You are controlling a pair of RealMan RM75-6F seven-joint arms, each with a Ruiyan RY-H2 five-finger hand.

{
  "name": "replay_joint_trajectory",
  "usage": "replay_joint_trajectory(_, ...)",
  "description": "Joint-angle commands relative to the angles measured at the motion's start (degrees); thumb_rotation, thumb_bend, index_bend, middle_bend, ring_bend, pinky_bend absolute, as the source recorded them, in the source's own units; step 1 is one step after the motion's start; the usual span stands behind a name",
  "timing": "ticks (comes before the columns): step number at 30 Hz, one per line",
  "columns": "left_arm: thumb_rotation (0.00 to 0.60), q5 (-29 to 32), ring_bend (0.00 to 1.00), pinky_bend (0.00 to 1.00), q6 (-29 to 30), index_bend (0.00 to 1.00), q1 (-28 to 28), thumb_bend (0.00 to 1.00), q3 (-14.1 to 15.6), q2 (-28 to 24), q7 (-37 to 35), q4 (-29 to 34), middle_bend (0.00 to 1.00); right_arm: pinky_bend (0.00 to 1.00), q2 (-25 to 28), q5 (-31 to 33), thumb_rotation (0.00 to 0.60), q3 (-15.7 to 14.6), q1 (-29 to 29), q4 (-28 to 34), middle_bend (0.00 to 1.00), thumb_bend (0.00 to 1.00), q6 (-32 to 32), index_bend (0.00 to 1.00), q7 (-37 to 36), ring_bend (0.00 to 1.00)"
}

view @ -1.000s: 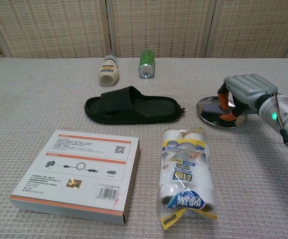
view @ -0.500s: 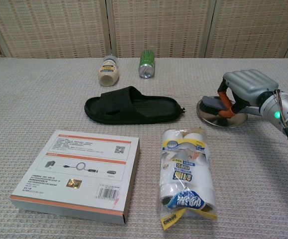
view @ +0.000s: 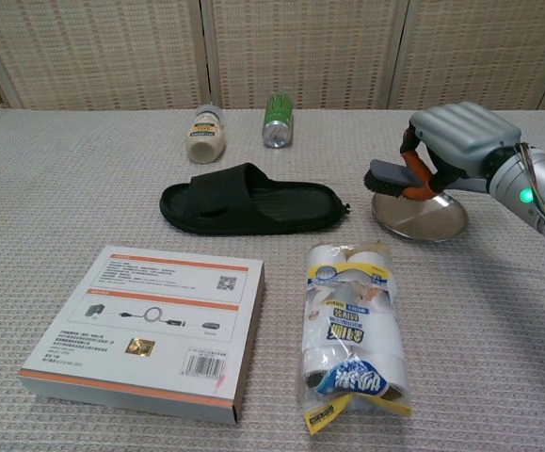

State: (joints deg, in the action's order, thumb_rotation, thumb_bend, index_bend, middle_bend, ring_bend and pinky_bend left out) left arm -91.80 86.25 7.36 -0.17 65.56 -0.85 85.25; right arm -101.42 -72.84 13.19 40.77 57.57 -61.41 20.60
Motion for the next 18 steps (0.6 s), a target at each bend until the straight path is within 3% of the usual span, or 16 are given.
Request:
replay_joint_trajectory(1,0.600,-0.2,0.00,0.19,0.1,0.00,0.0,0.45,0.1,-0.1,-0.3,0.1,0.00,0.87,1.3,0.4,0.600,0.5,1.6,3.3,0.70,0.39,1.1,0.87,4.8,0.63)
replay_joint_trajectory(11,0.600,-1.1,0.00,0.19,0.3,0.00,0.0,0.46,0.5,-0.7,-1.4,0.3,0.00,0.87,0.3,5.7,0.600,3.5,7.0,8.5,0.70,0.39,4.3,0.87,19.0,0.63)
replay_joint_trajectory(18,0.600,-1.6,0.00,0.19,0.0,0.00,0.2,0.46,0.8,-1.0,-2.9,0.1,0.00,0.88,-3.6,9.2,0.600,4.2,11.1,6.5,0.71,0.39,5.6,0.88,26.8,0.64)
